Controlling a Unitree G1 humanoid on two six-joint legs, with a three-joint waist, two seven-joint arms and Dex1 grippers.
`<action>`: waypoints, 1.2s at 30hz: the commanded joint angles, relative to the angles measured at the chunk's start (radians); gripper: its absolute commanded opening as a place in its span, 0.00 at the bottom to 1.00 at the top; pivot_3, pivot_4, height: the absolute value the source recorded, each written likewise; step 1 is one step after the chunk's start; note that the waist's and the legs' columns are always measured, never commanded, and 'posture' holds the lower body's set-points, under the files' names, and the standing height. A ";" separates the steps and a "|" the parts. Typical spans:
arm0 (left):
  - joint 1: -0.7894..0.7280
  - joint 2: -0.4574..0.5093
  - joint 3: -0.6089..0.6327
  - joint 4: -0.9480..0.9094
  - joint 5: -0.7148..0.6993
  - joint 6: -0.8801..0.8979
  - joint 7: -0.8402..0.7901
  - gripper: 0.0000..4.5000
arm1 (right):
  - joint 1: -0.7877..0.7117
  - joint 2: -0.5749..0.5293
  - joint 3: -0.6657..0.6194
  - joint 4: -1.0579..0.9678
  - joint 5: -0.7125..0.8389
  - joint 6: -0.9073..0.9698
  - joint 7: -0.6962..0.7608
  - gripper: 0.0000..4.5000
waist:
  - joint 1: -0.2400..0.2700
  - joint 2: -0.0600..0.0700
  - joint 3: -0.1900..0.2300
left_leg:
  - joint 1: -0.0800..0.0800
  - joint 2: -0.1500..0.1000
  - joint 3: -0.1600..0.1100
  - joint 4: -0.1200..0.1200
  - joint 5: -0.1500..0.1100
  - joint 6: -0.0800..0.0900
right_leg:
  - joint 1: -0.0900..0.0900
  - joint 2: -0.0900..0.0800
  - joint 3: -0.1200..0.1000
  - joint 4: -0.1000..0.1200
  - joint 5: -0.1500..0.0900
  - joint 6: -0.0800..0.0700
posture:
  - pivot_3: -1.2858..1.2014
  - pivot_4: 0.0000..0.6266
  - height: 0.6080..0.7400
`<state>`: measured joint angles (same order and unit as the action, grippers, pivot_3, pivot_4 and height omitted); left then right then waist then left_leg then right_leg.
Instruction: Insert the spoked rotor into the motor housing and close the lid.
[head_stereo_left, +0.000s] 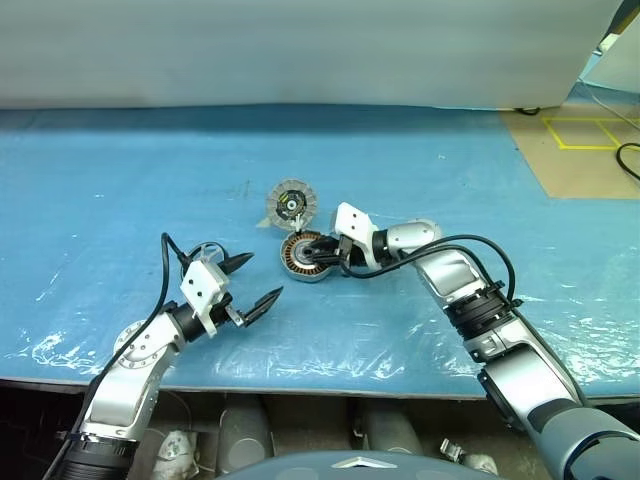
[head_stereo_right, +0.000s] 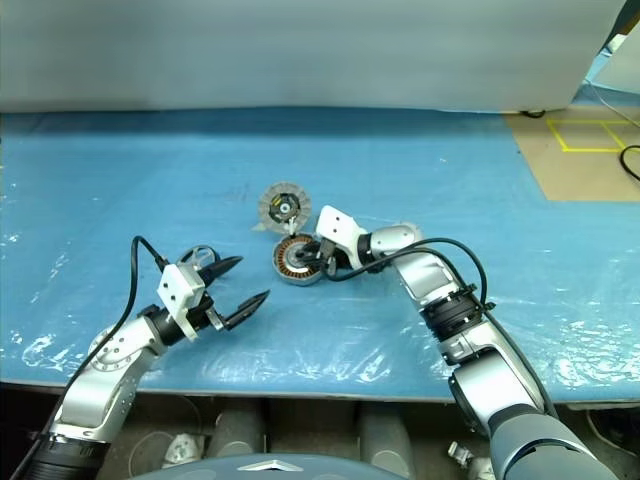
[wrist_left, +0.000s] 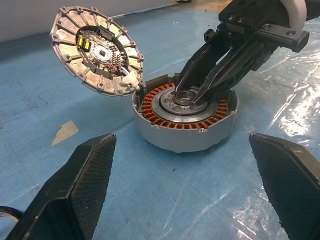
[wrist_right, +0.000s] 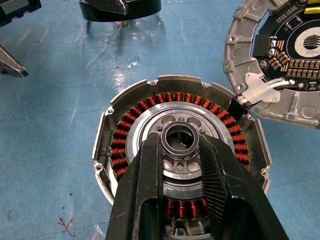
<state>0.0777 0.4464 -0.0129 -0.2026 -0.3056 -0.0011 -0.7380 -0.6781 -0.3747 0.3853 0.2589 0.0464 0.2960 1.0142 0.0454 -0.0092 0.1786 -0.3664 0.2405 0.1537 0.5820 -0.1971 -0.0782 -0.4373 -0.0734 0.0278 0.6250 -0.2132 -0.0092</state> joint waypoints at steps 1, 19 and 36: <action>-0.008 0.000 -0.006 -0.027 0.001 -0.005 -0.004 1.00 | -0.018 -0.002 -0.020 0.006 -0.013 -0.006 -0.014 0.15 | 0.000 0.000 0.000 | 0.000 0.000 0.000 0.000 0.000 0.000 | 0.000 0.000 0.000 0.000 0.000 0.000 | 0.52 0.24 1.00; -0.024 0.001 -0.018 -0.034 -0.003 0.012 -0.001 1.00 | -0.025 0.010 -0.039 -0.013 0.003 0.081 -0.013 0.15 | 0.000 0.000 0.000 | 0.000 0.000 0.000 0.000 0.000 0.000 | 0.000 0.000 0.000 0.000 0.000 0.000 | 0.52 0.24 1.00; -0.033 0.000 -0.026 -0.035 -0.001 0.019 0.000 1.00 | -0.034 0.022 -0.011 -0.027 -0.043 0.095 -0.047 0.15 | 0.000 0.000 -0.002 | 0.001 0.000 0.000 0.000 0.000 0.000 | 0.001 0.000 0.000 0.001 0.000 0.000 | 0.52 0.24 1.00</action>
<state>0.0480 0.4458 -0.0420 -0.2044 -0.3058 0.0220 -0.7370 -0.6970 -0.3554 0.3704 0.2423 0.0248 0.4005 0.9885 0.0457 -0.0092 0.1765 -0.3649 0.2404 0.1537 0.5823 -0.1971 -0.0783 -0.4367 -0.0734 0.0278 0.6264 -0.2132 -0.0092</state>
